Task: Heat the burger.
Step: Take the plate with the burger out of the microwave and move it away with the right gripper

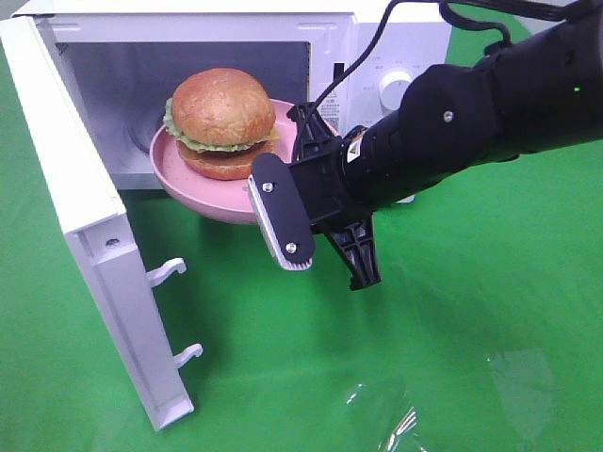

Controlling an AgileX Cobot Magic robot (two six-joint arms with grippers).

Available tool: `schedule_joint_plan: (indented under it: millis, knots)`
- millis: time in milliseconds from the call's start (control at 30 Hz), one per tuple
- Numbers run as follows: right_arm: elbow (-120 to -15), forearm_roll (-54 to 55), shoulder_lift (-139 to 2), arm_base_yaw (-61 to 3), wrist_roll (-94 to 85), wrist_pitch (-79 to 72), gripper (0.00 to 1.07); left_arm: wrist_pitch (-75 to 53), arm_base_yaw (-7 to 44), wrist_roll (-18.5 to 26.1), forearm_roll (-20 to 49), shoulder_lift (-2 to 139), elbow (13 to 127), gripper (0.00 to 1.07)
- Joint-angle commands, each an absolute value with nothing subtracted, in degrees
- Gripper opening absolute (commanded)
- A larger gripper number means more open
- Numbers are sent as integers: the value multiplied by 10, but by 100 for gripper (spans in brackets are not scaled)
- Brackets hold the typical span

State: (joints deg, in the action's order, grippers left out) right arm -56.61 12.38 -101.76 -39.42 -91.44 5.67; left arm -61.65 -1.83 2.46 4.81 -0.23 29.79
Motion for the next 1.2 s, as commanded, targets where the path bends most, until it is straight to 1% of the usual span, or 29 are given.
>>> schedule_joint_plan:
  millis: [33,133,267,367,433,567,667,767,833,867,900,933,1000,1200]
  knots:
    - [-548,139,-980,-382,-904,7,0,-612,-15,21,49,-11,296,99]
    - [-530,139,-965,-382,-904,7,0,-612,-15,21,49,-11,296,99]
    - [-476,137,-920,-383,-902,8,0,-612,-15,21,49,-11,296,99]
    - [-467,137,-912,-383,-902,8,0,-612,-15,21,49,-11,296,99]
    - [-432,134,-875,-383,-900,8,0,-612,-15,21,49,-11,296,99]
    - [-403,123,-846,-383,-893,9,0,-612,-15,21,49,-11,296,99]
    - [-369,85,-804,-383,-845,10,0,-612,-15,21,49,-11,296,99]
    - [-360,70,-793,-383,-829,11,0,-612,-15,21,49,-11,296,99]
    - [-333,10,-753,-383,-768,32,0,-612,-15,21,49,-11,296,99]
    - [-333,10,-753,-383,-768,32,0,-612,-15,21,49,-11,296,99]
    - [-323,-19,-730,-383,-739,48,0,-612,-15,21,49,-11,296,99]
    - [-323,-19,-730,-383,-739,48,0,-612,-15,21,49,-11,296,99]
    - [-313,-60,-697,-383,-689,89,0,-612,-15,21,49,-11,296,99]
    - [-292,-110,-645,-383,-613,140,0,-612,-15,21,49,-11,296,99]
